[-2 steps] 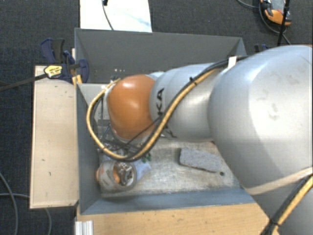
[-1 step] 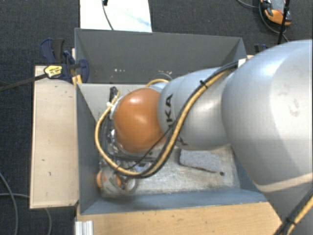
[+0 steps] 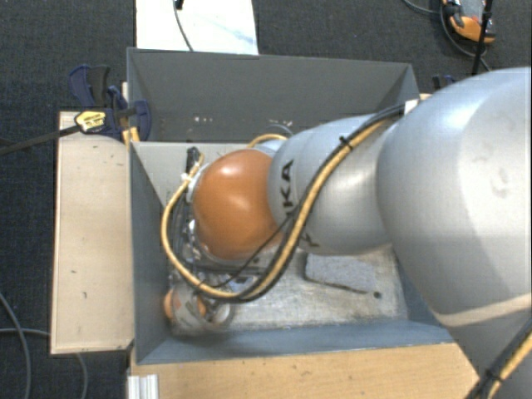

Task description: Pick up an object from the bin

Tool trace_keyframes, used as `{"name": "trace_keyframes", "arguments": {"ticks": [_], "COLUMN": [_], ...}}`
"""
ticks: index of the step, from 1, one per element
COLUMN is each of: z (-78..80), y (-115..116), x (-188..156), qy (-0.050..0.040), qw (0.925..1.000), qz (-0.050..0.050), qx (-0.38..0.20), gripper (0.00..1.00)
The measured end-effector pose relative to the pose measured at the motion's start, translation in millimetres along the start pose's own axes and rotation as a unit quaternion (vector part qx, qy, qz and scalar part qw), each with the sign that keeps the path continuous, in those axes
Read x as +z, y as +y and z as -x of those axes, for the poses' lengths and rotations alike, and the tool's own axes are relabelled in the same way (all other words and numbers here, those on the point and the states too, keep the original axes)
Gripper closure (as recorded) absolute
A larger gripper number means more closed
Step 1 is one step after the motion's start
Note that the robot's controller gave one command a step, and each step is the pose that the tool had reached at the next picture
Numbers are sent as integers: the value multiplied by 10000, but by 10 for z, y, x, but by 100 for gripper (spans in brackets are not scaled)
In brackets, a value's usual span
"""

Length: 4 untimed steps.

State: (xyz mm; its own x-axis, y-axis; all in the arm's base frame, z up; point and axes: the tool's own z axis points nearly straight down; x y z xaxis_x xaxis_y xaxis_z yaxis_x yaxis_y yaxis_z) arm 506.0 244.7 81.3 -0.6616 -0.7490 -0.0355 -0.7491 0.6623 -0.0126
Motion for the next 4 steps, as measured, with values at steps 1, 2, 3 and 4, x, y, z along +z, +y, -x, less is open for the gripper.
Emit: {"name": "trace_keyframes", "arguments": {"ticks": [1,2,3,4], "z": [5,9,-6,-28], "y": [-2,-5,2,14], "x": [-13,-39,-103,-304], "qy": [16,62,113,174], "qw": [10000,10000,9999,9998], "qz": [7,22,46,70], "qx": [7,11,19,20], "gripper": [100,100,100,100]}}
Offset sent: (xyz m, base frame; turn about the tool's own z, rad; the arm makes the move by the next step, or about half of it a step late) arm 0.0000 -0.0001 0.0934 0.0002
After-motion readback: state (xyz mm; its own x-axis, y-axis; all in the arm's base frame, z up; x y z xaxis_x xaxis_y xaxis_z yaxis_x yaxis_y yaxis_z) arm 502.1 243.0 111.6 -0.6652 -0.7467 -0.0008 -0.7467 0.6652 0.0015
